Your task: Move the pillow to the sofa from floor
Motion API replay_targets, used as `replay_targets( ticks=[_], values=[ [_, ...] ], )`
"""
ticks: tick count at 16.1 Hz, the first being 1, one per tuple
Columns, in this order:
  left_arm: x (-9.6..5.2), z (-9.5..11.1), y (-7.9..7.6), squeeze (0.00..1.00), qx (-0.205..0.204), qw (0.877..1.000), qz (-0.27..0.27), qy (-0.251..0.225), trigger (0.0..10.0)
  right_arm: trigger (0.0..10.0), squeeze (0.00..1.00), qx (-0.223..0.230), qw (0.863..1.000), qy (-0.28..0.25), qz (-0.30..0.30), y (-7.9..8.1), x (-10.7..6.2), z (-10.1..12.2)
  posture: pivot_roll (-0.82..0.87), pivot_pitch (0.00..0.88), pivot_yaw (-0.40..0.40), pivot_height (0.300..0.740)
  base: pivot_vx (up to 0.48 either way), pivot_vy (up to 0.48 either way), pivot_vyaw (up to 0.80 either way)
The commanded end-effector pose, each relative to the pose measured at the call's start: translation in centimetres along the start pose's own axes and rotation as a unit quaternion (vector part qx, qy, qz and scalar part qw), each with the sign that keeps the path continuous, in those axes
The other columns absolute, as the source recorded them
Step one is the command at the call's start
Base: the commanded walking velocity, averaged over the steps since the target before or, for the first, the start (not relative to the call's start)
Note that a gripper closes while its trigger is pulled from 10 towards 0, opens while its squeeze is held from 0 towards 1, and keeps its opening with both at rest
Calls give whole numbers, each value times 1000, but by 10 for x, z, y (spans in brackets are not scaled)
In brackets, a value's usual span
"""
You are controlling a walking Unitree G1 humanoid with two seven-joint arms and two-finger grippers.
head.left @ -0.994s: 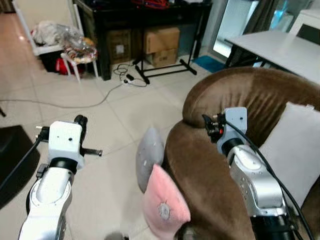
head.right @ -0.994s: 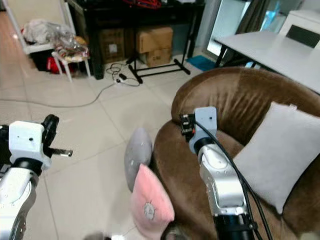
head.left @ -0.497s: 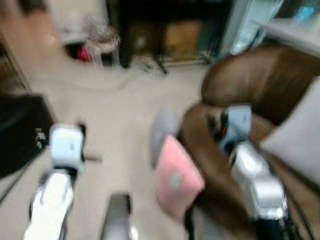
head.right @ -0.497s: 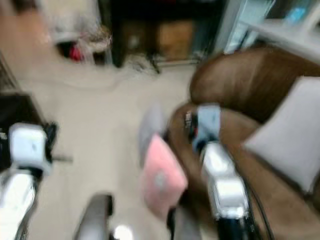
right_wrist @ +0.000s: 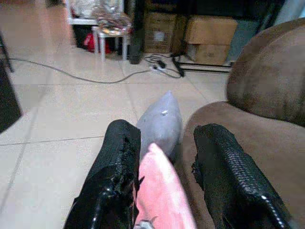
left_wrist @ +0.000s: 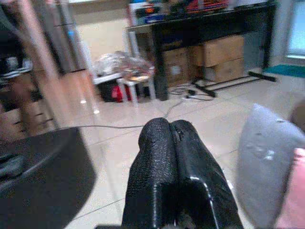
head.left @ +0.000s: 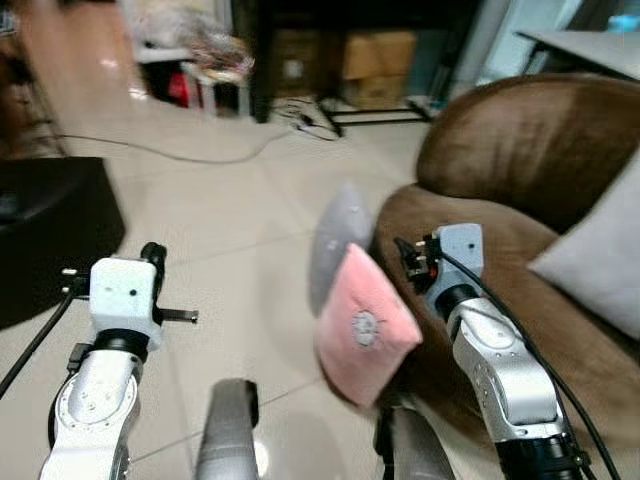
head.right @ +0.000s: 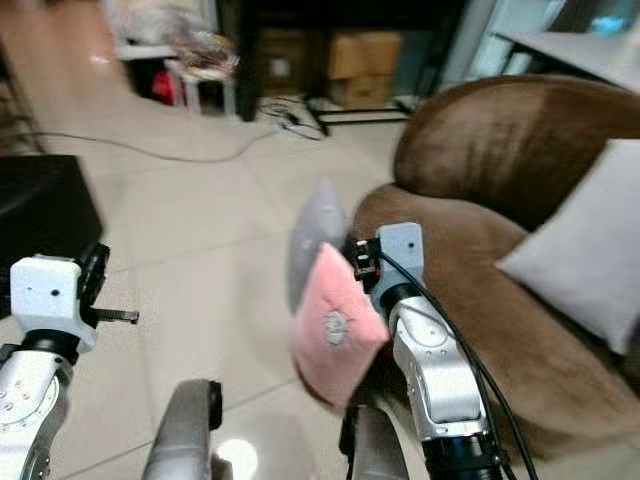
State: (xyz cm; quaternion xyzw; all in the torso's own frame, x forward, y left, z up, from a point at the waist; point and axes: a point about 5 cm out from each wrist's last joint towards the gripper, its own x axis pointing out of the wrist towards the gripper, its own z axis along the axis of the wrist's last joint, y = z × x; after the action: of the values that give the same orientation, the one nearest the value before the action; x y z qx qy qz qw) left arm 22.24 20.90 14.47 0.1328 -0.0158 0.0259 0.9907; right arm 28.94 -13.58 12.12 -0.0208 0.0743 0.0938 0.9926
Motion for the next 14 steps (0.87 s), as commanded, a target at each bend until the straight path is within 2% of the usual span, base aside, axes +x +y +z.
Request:
replay_targets(
  ticks=[1, 14],
  values=[
    [1, 5, -4, 0, -6, 1000, -10, -10, 10000, 10000, 0, -9, 1000, -5, -9, -6, -1, 3, 18, 0, -80, 585, 244, 0, 0],
    [1, 4, -5, 0, -7, 1000, -18, -10, 10000, 10000, 0, -21, 1000, -4, -5, -4, 0, 1, 25, 0, -83, 585, 311, 0, 0]
  ],
)
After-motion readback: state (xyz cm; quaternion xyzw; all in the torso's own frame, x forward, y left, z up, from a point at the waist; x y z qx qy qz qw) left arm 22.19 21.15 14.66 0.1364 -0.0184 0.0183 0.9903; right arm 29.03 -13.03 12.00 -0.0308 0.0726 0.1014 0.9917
